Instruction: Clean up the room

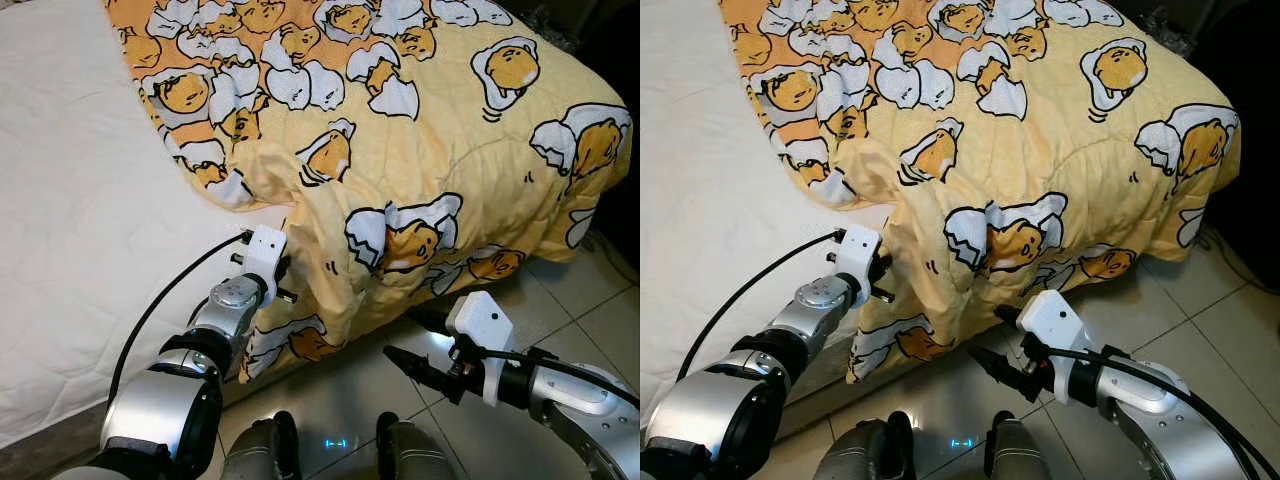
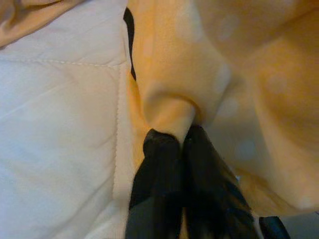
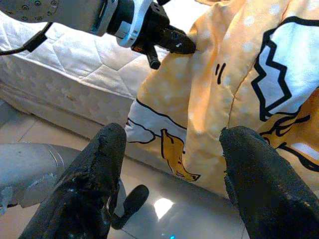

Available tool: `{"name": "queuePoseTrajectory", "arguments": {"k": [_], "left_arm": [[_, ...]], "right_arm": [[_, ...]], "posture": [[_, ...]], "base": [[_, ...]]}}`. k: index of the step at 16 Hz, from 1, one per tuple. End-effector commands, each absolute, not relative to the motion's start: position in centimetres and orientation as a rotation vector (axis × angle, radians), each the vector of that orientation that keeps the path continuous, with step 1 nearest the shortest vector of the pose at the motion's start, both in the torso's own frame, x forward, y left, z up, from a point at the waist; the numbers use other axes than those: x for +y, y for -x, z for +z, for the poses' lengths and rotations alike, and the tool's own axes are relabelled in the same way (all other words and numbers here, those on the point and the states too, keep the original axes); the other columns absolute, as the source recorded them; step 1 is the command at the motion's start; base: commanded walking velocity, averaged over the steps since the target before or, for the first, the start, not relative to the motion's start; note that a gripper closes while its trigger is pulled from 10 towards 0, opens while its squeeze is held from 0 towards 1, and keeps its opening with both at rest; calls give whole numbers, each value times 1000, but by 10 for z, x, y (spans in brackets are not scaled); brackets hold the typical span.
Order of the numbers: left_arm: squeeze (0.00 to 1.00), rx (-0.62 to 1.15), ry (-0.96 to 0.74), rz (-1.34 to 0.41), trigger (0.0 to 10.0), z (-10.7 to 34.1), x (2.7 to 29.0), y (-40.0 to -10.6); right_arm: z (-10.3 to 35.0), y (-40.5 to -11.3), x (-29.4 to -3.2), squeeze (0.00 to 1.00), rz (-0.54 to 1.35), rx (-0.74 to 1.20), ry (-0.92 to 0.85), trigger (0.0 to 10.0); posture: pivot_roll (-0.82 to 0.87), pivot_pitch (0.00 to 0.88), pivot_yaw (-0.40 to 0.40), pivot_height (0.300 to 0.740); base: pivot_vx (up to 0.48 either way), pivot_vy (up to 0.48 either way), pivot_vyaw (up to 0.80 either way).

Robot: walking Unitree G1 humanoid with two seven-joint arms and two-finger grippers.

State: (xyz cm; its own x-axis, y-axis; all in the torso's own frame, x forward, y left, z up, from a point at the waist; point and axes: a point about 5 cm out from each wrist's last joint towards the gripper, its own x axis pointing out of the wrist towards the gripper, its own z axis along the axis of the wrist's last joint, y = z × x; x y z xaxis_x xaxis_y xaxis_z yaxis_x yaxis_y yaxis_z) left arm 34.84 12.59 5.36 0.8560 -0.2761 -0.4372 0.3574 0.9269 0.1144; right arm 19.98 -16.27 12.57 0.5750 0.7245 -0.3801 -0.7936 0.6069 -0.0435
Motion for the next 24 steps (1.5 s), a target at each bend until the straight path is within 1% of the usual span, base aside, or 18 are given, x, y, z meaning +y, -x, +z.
{"name": "queuePoseTrajectory", "arguments": {"k": [1,3,5,7,10,11,14,15,16,19,21,24], "left_arm": [[0,462,-190,-338,0,45,128,-343],[0,461,-184,-338,0,45,129,-342],[0,454,-143,-308,0,44,131,-341],[0,438,-132,-328,0,39,130,-336],[0,424,-128,-363,0,16,127,-308],[0,446,-126,-351,0,-1,128,-284],[0,497,-139,-324,0,-19,129,-247],[0,550,-131,-305,0,-28,129,-230],[0,604,-129,-321,0,-36,124,-213],[0,660,-147,-378,0,-38,110,-190],[0,597,-187,-372,0,-29,102,-188],[0,523,-170,-421,0,-14,85,-178]], "right_arm": [[126,-196,-161,0,917,343,220,10000],[126,-197,-160,0,920,343,218,10000],[125,-196,-161,0,924,344,219,10000],[125,-195,-161,0,923,345,218,10000],[123,-195,-159,0,932,350,210,10000],[122,-195,-158,0,945,352,207,10000],[121,-196,-156,0,968,356,206,10000],[120,-196,-154,0,983,360,205,10000],[119,-195,-154,0,998,367,204,10000],[117,-193,-153,0,1023,380,206,10000],[117,-194,-152,0,1032,380,207,10000],[116,-190,-154,0,1036,387,206,10000]], "posture": [[-225,227,93,740],[-221,227,92,740],[-206,223,96,740],[-197,222,93,740],[-177,230,81,740],[-166,229,68,740],[-155,234,57,740],[-142,233,38,740],[-135,239,29,740],[-127,249,10,740],[-129,260,6,740],[-133,256,13,740]], "base": [[0,0,0],[0,0,0],[0,0,0],[0,0,0],[0,0,0],[0,0,0],[0,0,0],[0,0,0],[0,0,0],[0,0,0],[0,0,0],[0,0,0]]}}
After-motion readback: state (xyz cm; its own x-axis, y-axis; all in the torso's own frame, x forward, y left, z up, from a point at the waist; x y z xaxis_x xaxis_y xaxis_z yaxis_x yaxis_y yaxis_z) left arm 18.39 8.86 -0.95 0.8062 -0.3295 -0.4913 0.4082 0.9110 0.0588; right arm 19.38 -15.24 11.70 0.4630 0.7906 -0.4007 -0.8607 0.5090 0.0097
